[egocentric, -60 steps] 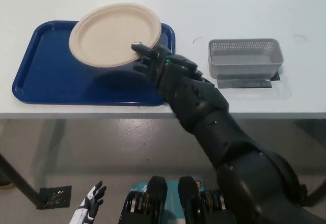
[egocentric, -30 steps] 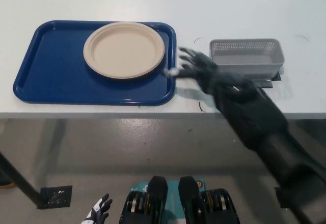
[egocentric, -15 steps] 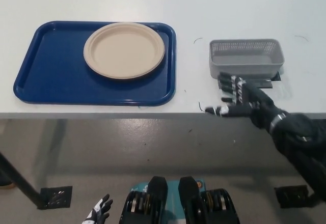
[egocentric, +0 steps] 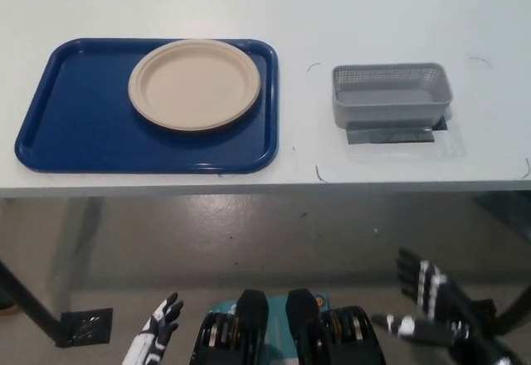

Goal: Use the right hand to pick up a plate from a leveled surface and place it into a tray on the left side

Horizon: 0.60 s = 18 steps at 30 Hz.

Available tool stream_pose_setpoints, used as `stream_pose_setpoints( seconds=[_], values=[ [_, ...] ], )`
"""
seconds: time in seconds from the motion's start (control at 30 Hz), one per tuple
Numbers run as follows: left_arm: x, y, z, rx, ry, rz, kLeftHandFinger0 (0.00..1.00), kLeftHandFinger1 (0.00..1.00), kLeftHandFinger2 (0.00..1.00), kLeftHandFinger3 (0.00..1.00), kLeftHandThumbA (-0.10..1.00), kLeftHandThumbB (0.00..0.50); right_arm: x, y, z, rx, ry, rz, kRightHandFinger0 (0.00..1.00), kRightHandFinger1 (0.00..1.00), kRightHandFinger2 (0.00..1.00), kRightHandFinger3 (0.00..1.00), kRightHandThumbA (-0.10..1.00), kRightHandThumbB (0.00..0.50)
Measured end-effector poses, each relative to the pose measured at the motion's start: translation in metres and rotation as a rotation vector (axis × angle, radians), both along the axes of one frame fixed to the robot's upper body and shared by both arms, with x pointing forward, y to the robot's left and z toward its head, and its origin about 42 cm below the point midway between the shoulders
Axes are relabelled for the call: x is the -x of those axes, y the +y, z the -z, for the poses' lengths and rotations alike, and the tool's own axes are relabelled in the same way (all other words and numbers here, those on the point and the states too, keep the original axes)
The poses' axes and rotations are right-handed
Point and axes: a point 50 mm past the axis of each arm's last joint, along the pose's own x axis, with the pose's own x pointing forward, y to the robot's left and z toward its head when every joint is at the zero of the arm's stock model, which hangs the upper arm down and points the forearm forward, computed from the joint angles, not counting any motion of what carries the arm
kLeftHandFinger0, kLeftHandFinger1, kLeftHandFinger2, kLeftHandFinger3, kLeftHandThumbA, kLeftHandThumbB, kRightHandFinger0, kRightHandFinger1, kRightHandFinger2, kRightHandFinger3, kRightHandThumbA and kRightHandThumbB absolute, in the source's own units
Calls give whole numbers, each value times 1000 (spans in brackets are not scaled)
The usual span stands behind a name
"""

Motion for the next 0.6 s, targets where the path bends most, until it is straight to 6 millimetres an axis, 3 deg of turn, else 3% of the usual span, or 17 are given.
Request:
stream_pose_setpoints(
  seconds=[0.07, 0.13, 0.3, 0.37, 0.47, 0.6],
  values=[
    [-7, -5, 1, 11, 1, -3, 1000, 1000, 1000, 1000, 1000, 81, 8, 4, 16, -13, 27, 29, 1000, 1000, 1000, 1000, 1000, 199],
    [-12, -10, 4, 24, 10, -10, 1000, 1000, 1000, 1000, 1000, 100, 12, 10, 32, -26, 57, 57, 1000, 1000, 1000, 1000, 1000, 192],
    [-18, -16, 18, 41, 60, -36, 1000, 1000, 1000, 1000, 1000, 133, 15, 24, 73, -53, 131, 135, 1000, 1000, 1000, 1000, 1000, 233],
    [-17, -16, 25, 43, 86, -45, 1000, 1000, 1000, 1000, 1000, 116, 18, 28, 87, -59, 156, 165, 1000, 1000, 1000, 1000, 1000, 257],
    [-12, -15, 33, 43, 120, -62, 1000, 1000, 1000, 1000, 1000, 91, 22, 31, 102, -65, 173, 205, 1000, 1000, 1000, 1000, 1000, 212],
    [-9, -12, 37, 42, 133, -79, 1000, 1000, 1000, 1000, 1000, 74, 24, 33, 110, -71, 154, 240, 1000, 1000, 1000, 1000, 1000, 215]
  ],
)
